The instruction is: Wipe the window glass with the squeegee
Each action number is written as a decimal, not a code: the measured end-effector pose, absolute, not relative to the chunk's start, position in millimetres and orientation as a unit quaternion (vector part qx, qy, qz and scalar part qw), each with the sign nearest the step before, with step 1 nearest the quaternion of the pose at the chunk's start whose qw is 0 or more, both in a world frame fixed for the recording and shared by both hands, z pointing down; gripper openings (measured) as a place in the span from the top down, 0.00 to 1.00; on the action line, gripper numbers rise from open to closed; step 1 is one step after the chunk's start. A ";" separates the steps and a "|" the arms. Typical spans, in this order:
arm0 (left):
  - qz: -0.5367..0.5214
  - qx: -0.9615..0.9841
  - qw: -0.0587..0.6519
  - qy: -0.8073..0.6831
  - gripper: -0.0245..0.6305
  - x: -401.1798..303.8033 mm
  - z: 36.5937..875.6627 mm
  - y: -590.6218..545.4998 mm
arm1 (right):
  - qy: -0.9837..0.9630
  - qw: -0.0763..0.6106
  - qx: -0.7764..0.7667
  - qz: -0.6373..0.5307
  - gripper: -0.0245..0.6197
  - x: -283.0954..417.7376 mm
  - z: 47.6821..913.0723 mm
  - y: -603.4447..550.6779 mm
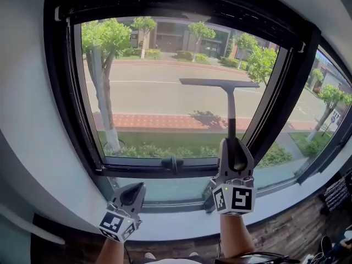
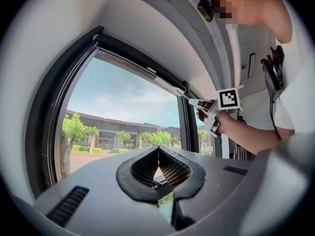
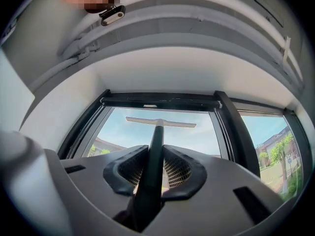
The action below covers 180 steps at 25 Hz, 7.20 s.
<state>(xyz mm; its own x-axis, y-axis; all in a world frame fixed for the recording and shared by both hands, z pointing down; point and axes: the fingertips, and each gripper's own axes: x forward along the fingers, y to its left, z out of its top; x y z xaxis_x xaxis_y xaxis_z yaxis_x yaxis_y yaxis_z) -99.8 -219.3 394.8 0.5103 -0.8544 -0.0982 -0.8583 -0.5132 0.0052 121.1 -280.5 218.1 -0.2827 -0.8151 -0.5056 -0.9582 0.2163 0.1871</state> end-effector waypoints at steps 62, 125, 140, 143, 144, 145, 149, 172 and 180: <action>0.025 -0.875 -0.022 0.484 0.94 -126.9 422.1 -229.8 | 0.741 0.144 -0.616 0.226 0.81 79.4 189.0 -417.3; 0.000 -0.886 -0.040 0.462 0.94 -101.2 441.8 -223.0 | 0.769 0.038 -0.622 0.142 0.81 91.4 361.5 -394.7; -0.004 -0.886 -0.044 0.462 0.94 -99.0 445.6 -220.4 | 0.772 -0.009 -0.628 0.097 0.81 102.6 433.1 -388.9; -0.006 -0.886 -0.045 0.462 0.94 -99.7 447.0 -219.0 | 0.771 -0.017 -0.630 0.088 0.81 104.8 447.4 -387.8; -0.007 -0.886 -0.046 0.462 0.94 -99.6 447.5 -218.5 | 0.771 -0.020 -0.631 0.086 0.81 105.7 451.8 -387.3; -0.007 -0.886 -0.046 0.462 0.94 -99.3 447.9 -218.0 | 0.771 -0.023 -0.631 0.084 0.81 106.7 455.9 -386.9; -0.009 -0.886 -0.046 0.461 0.94 -98.1 449.0 -217.4 | 0.771 -0.034 -0.631 0.074 0.81 109.4 470.9 -386.8; -0.016 -0.886 -0.050 0.460 0.94 -94.8 454.0 -221.0 | 0.773 -0.081 -0.629 0.014 0.81 119.8 550.0 -382.7; -0.019 -0.886 -0.052 0.460 0.94 -94.3 456.7 -224.2 | 0.772 -0.101 -0.628 -0.009 0.81 121.0 576.0 -382.6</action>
<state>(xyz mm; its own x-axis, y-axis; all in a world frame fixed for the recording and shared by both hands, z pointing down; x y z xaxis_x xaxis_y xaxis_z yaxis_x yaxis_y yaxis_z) -94.3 -224.2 456.7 0.5765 -0.8130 0.0818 -0.8170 -0.5718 0.0743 121.0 -382.6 576.0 -0.1917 -0.9671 0.1670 -0.9706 0.2121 0.1139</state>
